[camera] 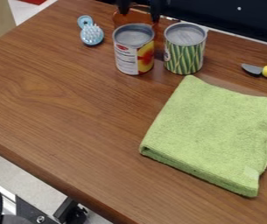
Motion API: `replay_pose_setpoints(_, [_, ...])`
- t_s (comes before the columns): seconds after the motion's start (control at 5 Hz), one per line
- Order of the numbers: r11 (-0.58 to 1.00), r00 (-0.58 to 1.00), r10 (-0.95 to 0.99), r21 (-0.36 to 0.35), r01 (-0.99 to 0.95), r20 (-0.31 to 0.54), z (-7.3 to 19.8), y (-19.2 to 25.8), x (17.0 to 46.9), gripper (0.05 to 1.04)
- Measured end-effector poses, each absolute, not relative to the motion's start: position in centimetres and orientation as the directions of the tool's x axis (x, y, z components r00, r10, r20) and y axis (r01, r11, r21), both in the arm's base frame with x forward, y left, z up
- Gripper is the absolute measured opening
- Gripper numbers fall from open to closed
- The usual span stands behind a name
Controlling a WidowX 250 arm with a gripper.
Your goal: Moved the left can to the bottom left side of the cloth
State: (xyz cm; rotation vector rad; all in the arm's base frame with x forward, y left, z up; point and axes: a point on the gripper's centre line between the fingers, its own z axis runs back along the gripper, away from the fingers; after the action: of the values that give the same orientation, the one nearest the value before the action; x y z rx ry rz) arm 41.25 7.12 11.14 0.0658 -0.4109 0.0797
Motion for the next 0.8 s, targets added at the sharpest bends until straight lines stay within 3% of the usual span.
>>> replay_pose_setpoints(0.6, [0.989,0.928,0.077,0.087,-0.116,0.364,8.8,7.2,39.7,1.000])
replay_pose_setpoints(0.8, [0.990,0.922,0.058,0.093,-0.101,0.383,9.4,7.1,38.7,1.000])
